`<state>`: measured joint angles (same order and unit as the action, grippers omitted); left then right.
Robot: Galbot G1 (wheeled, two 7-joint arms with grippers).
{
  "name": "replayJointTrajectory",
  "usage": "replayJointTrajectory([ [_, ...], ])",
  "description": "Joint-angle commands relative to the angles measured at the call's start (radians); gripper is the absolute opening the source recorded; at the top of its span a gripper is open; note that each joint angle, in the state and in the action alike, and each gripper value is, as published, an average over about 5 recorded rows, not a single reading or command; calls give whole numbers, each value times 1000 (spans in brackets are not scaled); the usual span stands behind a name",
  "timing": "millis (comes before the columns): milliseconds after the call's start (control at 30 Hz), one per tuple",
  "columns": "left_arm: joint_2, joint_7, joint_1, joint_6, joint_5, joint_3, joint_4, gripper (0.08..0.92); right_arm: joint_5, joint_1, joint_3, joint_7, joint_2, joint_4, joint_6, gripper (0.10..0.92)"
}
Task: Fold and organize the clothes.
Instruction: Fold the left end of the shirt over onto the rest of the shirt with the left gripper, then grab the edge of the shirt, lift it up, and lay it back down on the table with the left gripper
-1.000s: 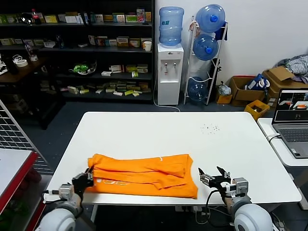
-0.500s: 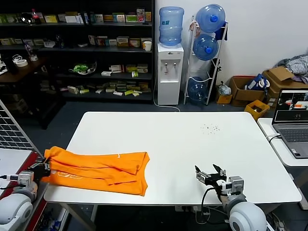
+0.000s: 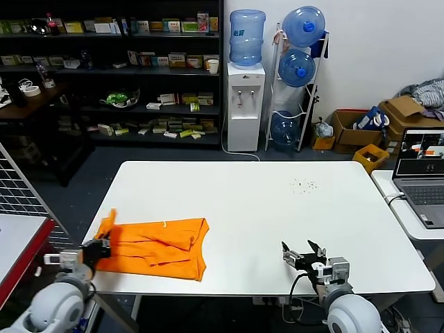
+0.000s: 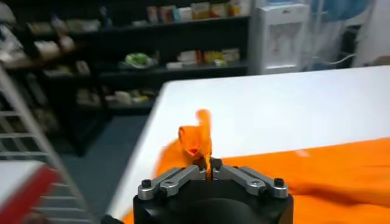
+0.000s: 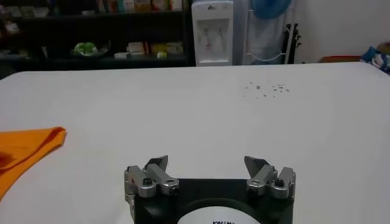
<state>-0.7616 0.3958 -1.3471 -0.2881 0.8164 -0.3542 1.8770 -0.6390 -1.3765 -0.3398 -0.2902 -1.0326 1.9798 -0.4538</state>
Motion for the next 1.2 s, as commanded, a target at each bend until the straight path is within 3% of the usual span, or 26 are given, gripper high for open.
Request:
replayJointTrajectory([
  [33, -267, 101, 120, -110, 60, 219, 173, 109, 18, -36, -21, -2, -16, 1, 2, 823],
  [200, -311, 118, 159, -120, 40, 256, 162, 109, 26, -43, -22, -2, -30, -2, 2, 823],
  [733, -357, 114, 175, -116, -23, 274, 103, 121, 23, -28, -11, -2, -27, -12, 1, 823],
  [1000, -347, 111, 152, -116, -11, 234, 135, 330, 23, -28, -8, -2, -28, -10, 1, 823],
  [1200, -225, 64, 73, -100, 50, 76, 153, 503, 20, -31, -15, 3, -22, -8, 4, 823],
])
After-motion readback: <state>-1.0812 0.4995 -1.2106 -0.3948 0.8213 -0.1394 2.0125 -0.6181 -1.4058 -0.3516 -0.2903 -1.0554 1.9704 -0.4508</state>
